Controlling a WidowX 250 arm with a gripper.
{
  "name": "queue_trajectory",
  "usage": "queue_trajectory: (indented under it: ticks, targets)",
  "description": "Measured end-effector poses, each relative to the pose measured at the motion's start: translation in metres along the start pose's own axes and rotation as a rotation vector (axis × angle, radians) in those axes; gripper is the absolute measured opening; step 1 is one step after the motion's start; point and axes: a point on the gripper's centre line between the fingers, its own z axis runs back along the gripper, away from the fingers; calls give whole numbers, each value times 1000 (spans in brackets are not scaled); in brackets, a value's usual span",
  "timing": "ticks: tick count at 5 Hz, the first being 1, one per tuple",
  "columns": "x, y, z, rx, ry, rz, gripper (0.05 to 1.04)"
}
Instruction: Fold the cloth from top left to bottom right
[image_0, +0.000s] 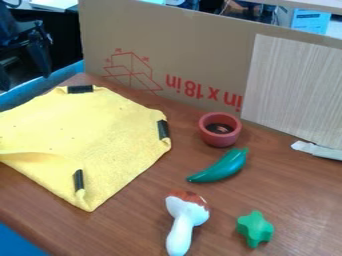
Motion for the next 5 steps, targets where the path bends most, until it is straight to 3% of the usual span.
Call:
queue_trajectory:
  ticks: [1, 3, 4, 5]
  targets:
    - [-1, 2, -8, 1, 22, 4, 1001]
    - [32, 7, -38, 31, -28, -137, 1000]
    - [53, 8, -51, 33, -41, -284, 1000]
    - [74, 1, -58, -11, -10, -497, 1000]
